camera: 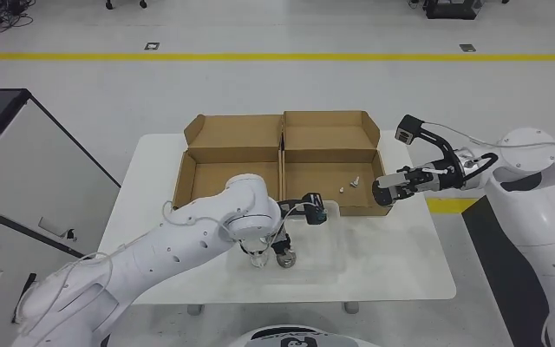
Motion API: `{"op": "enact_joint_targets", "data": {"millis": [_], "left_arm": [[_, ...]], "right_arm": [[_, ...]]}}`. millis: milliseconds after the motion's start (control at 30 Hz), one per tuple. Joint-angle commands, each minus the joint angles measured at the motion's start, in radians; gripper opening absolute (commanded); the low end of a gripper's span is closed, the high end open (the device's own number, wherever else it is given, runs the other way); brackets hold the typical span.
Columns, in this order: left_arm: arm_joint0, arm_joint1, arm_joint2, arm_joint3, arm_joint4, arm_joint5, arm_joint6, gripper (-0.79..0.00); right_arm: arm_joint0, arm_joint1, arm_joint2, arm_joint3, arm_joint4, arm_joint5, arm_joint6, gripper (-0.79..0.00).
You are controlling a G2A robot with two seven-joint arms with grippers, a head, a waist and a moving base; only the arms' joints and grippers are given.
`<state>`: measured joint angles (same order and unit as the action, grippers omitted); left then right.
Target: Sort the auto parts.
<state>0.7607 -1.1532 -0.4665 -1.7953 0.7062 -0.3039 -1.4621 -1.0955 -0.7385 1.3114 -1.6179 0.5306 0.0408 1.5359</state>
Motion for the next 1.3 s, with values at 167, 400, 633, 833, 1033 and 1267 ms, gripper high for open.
{"op": "enact_joint_targets", "data": {"millis": [167,400,633,833,1033,1267], "left_arm": [[-0.053,-0.054,0.082,0.106,-0.042,0.022,-0.050,0.000],[-0.081,-0.102,0.143,0.175,-0.033,0.001,-0.012,0.000],[-0.080,-0.123,0.170,0.219,0.006,0.007,-0.003,0.000],[-0.074,-0.128,0.172,0.226,0.019,-0.001,0.006,0.000],[-0.054,-0.117,0.160,0.185,0.046,-0.006,0.009,-0.194],[-0.019,-0.093,0.147,0.120,0.092,-0.002,-0.019,-0.317]], "right_arm": [[0.000,0.000,0.000,0.000,0.000,0.000,0.000,0.000],[0.000,0.000,0.000,0.000,0.000,0.000,0.000,0.000],[0.000,0.000,0.000,0.000,0.000,0.000,0.000,0.000],[0.000,0.000,0.000,0.000,0.000,0.000,0.000,0.000],[0.000,0.000,0.000,0.000,0.000,0.000,0.000,0.000],[0.000,0.000,0.000,0.000,0.000,0.000,0.000,0.000]]}}
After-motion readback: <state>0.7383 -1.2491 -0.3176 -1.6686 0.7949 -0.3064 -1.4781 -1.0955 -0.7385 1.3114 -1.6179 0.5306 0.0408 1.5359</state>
